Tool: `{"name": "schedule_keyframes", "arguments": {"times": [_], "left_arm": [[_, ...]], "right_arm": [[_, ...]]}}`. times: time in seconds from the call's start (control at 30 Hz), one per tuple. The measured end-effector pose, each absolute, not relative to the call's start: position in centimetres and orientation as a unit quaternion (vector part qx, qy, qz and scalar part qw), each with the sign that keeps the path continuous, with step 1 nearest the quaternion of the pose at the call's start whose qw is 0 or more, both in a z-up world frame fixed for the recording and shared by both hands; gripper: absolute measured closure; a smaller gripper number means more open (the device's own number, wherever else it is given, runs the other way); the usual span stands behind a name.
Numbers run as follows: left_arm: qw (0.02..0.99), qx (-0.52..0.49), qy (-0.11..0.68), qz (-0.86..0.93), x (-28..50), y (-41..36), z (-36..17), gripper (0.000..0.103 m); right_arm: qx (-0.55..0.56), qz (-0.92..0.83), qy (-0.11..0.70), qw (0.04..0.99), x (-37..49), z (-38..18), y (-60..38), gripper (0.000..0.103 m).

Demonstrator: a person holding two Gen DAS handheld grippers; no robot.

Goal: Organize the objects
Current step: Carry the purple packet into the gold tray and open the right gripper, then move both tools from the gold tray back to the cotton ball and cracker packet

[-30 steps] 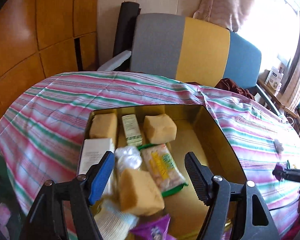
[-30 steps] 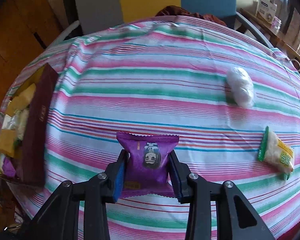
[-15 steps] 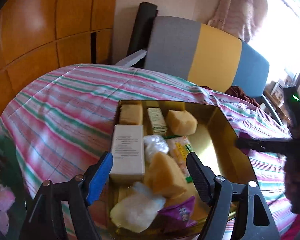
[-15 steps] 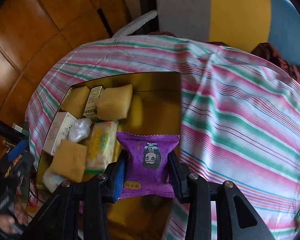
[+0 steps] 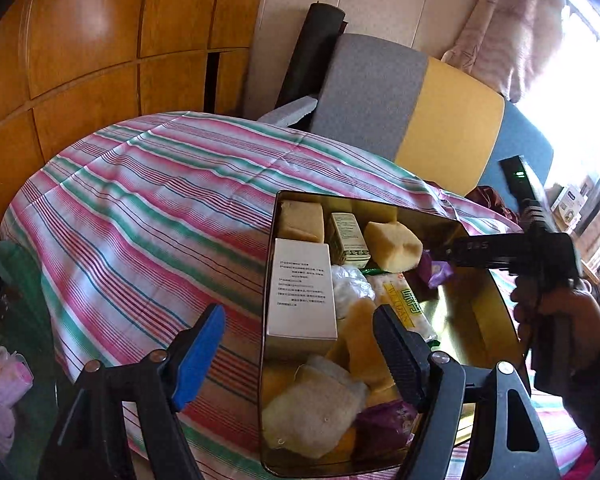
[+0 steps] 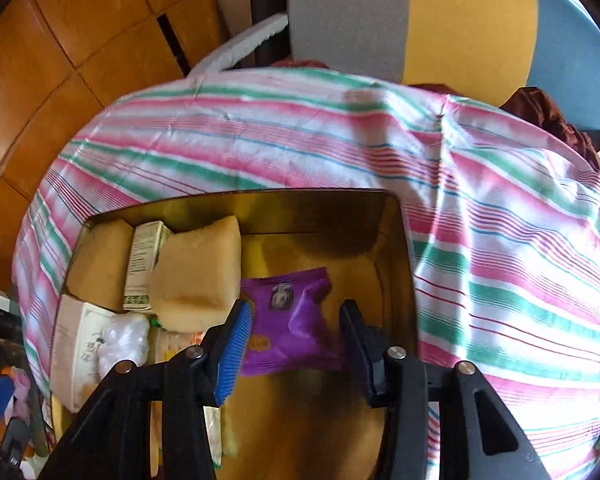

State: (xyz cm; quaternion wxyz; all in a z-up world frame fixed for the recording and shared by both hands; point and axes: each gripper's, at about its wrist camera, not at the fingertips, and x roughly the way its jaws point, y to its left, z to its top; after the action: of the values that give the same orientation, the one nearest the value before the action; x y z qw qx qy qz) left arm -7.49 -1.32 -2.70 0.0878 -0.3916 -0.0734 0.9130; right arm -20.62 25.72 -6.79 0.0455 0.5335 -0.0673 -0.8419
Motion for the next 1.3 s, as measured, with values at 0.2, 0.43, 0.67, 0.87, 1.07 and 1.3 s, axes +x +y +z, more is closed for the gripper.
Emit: {"name": "schedule_keyframes", "arguments": {"times": [0.2, 0.43, 0.67, 0.87, 1.07, 1.3], "left_arm": [[0.097, -0.388, -0.064, 0.914, -7.1, -0.2, -2.5, 0.026], [0.104, -0.383, -0.044, 0.917, -6.1, 1.1, -2.0, 0.024], [0.119, -0.376, -0.027, 0.919, -5.2, 2.5, -1.4, 0.024], [0.133, -0.374, -0.007, 0.918, -4.6, 4.2, -1.1, 0.024], [0.153, -0.369, 0.013, 0.917, -4.2, 6.2, -0.7, 0.023], [0.189, -0.366, 0.039, 0.910, -3.8, 9.9, -0.1, 0.022]], "right_arm": [[0.501, -0.860, -0.077, 0.051, -16.9, -4.8, 26.9, 0.056], [0.484, -0.868, -0.089, 0.061, -11.9, -3.8, 28.4, 0.056], [0.465, -0.878, -0.100, 0.043, -7.1, -3.1, 31.4, 0.056], [0.465, -0.878, -0.117, -0.003, -3.7, -3.4, 36.1, 0.056], [0.466, -0.870, -0.143, -0.069, -0.2, -4.0, 42.3, 0.056], [0.468, -0.848, -0.188, -0.165, 3.0, -4.0, 50.1, 0.056]]}}
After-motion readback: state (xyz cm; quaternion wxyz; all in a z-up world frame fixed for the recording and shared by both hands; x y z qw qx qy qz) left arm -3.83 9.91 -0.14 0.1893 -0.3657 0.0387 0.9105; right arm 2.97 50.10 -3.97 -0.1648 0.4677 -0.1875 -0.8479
